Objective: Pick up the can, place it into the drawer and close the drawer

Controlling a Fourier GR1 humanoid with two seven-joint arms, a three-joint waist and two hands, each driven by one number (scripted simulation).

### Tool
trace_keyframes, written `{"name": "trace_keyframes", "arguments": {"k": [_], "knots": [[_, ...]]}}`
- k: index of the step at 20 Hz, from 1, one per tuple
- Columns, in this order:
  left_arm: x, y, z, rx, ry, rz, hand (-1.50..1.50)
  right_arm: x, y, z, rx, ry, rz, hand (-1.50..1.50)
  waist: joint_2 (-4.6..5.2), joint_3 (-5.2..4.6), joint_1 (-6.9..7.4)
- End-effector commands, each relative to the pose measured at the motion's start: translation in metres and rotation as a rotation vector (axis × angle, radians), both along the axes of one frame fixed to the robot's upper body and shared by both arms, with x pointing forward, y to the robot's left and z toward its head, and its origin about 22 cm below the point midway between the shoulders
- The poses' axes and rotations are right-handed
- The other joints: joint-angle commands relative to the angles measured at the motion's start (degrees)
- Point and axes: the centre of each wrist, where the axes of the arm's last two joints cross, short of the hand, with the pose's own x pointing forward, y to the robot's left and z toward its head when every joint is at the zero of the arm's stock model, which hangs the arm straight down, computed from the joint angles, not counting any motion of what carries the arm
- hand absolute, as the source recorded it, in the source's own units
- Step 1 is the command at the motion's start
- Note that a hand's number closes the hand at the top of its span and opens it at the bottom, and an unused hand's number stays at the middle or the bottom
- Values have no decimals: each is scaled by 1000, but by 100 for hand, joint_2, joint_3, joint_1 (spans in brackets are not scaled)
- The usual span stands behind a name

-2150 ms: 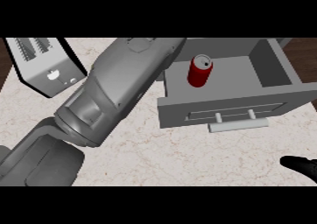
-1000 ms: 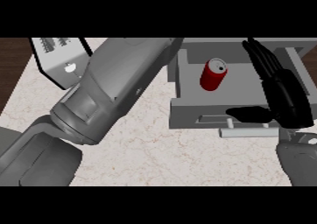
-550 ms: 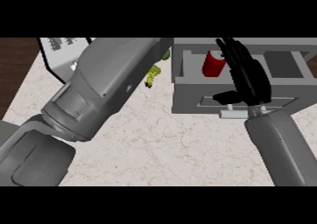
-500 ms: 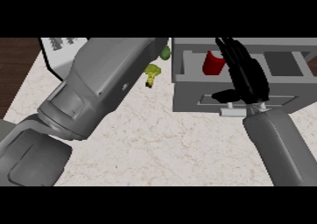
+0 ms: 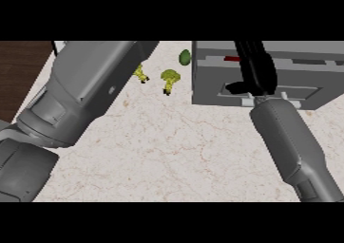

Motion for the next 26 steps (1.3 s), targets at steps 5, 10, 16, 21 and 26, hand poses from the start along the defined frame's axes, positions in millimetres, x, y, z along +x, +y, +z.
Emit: {"name": "trace_keyframes", "arguments": {"k": [5,10,16,21,26], "knots": [[-1,20,7,8,10,3,-150,34,10,18,-28,-84,-51,-150,33,0,179],[-3,33,2,18,10,-8,-150,48,8,39,-39,-106,-76,-150,59,-1,294],[-12,41,-12,9,14,-50,-150,59,5,67,-13,-135,-88,-150,47,-2,448],[-15,53,-12,17,22,-23,-150,63,21,81,71,-132,-43,-150,57,5,415],[-16,79,-19,0,26,-24,-150,63,41,85,171,-150,40,-150,40,3,393]]}}
